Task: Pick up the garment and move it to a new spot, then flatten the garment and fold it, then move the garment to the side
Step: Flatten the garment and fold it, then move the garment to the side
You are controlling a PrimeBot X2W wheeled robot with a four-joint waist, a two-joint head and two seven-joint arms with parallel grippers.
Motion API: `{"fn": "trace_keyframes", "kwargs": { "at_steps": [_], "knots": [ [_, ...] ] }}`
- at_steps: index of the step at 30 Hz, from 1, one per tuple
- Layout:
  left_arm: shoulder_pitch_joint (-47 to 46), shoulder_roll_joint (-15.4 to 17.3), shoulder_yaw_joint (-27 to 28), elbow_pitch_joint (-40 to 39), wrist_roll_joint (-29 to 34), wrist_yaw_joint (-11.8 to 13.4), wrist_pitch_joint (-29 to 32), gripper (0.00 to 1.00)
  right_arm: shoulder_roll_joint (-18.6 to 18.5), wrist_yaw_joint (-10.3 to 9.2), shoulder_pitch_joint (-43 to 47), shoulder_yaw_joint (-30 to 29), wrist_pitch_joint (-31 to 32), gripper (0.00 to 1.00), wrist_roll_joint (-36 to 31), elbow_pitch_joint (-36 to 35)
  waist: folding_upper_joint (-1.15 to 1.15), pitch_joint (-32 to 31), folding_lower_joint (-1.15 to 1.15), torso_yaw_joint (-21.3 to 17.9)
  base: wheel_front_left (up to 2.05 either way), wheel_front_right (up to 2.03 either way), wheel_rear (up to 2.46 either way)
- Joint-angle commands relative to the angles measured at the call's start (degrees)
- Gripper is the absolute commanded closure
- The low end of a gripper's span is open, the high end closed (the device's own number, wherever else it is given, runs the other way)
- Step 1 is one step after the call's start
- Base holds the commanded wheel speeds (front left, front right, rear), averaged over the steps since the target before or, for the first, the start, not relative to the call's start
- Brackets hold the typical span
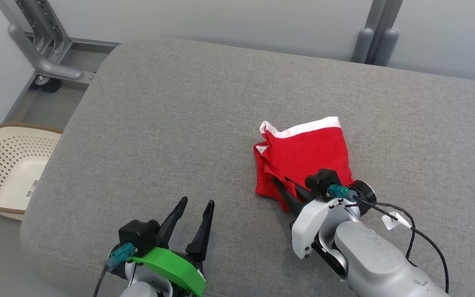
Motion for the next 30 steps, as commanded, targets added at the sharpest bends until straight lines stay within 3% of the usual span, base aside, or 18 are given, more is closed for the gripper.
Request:
{"fn": "trace_keyframes", "kwargs": {
  "at_steps": [1, 2, 6, 12, 22, 30],
  "knots": [
    [0.9, 0.3, 0.3, 0.1, -0.3, 0.2, 0.0, 0.0, -0.1, -0.09, -0.4, 0.1, -0.2, 0.65, 0.7, 0.7, 0.0, -0.5, 0.0, 0.6, 0.0, 0.0, 0.0],
    [1.0, 0.3, 0.4, 0.1, -0.2, 0.2, 0.0, 0.0, 0.1, -0.09, -0.6, 0.4, -0.2, 0.0, 1.2, 1.1, 0.0, -0.6, 0.0, 0.6, 0.0, 0.0, 0.0],
    [1.6, 0.3, 1.3, -0.1, 0.1, 0.2, 0.0, 0.0, -0.3, -0.09, -0.5, -1.7, -0.2, 0.0, 3.8, -1.4, 0.0, -0.8, 0.0, -0.2, 0.0, 0.0, 0.0],
    [1.2, -0.1, 2.7, -1.1, 2.0, 0.2, 0.0, 0.0, -4.3, -0.09, 3.0, -12.6, -0.2, 0.0, 4.2, -6.4, 0.0, -0.4, 0.0, -1.9, 0.0, 0.0, 0.0],
    [-1.2, -1.3, 1.6, -2.3, 2.9, 0.2, 0.0, 0.0, -5.9, -0.06, 3.3, -21.0, -0.2, 0.0, 4.6, 1.2, 0.0, 3.0, 0.0, 0.1, 0.0, 0.0, 0.0],
    [-2.4, -1.7, 0.8, -2.4, 3.8, 0.2, 0.0, 0.0, -4.6, -0.06, 0.4, -19.4, -0.1, 0.0, 8.7, 6.7, 0.0, 5.0, 0.0, 3.5, 0.0, 0.0, 0.0]
  ]
}}
